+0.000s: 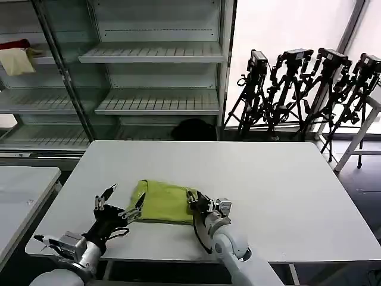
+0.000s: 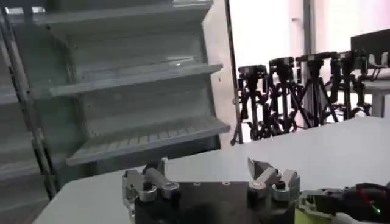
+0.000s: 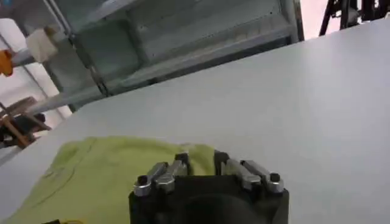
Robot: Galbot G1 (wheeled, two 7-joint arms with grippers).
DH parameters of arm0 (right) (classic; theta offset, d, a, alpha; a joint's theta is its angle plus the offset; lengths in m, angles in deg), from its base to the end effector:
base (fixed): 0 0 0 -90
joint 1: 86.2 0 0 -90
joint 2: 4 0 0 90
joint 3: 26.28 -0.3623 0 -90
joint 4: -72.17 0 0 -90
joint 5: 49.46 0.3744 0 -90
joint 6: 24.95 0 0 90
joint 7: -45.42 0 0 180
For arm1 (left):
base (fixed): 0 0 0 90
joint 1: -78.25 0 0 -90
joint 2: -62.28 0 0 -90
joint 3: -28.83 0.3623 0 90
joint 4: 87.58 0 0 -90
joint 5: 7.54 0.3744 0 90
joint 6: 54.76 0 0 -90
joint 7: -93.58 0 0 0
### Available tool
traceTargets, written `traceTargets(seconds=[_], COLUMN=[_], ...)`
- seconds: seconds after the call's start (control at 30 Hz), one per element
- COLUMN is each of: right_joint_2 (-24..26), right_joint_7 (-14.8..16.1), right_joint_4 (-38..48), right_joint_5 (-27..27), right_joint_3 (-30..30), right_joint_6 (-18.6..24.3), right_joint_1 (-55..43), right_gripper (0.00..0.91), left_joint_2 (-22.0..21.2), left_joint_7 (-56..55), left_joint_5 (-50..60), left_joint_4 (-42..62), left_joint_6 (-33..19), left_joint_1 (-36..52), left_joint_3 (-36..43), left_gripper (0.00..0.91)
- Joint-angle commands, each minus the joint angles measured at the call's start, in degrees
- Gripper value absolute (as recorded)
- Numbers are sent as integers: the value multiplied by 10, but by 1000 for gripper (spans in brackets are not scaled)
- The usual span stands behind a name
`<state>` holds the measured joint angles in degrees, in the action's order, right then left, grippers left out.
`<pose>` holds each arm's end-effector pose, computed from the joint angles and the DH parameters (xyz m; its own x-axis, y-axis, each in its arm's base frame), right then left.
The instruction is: Fold and organize the clothes.
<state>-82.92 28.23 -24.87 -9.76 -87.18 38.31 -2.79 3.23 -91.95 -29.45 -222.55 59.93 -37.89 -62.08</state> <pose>0.3622 0.1165 -0.3057 -0.8244 -0.3960 0.4044 -0.2653 0.9015 0.3419 0.2018 0.0539 -0.1900 -0.9600 0.2189 0.1747 0.2435 0.9605 0.1348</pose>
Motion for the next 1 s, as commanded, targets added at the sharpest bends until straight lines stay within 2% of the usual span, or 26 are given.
traceTargets(seconds=[0.03,0.33,0.7,0.87,0.9,0.93,1.0], right_joint_2=[1,23,126,142,142,141,139], right_joint_7=[3,14,40,47,49,53,64], right_joint_4=[4,-25,-56,-53,-46,-40,-27], right_joint_5=[-2,-20,7,7,2,-4,-16], right_joint_3=[-5,-24,-100,-121,-125,-128,-133], right_joint_6=[2,16,3,5,11,16,21], right_joint_1=[-5,-17,-24,-4,-3,-3,-7], right_gripper=[0,0,0,0,50,897,907], left_joint_2=[-2,-2,-4,-4,-4,-4,-4], left_joint_7=[0,-2,-2,-3,-3,-3,-3], left_joint_5=[0,0,0,0,0,0,0], left_joint_4=[-1,-2,-2,-3,-3,-2,0], left_joint_6=[0,0,-1,-1,-1,-1,-1], left_joint_1=[-2,-4,-2,-1,0,0,0], left_joint_3=[0,-2,1,3,3,3,3], left_gripper=[907,907,907,907,907,907,907])
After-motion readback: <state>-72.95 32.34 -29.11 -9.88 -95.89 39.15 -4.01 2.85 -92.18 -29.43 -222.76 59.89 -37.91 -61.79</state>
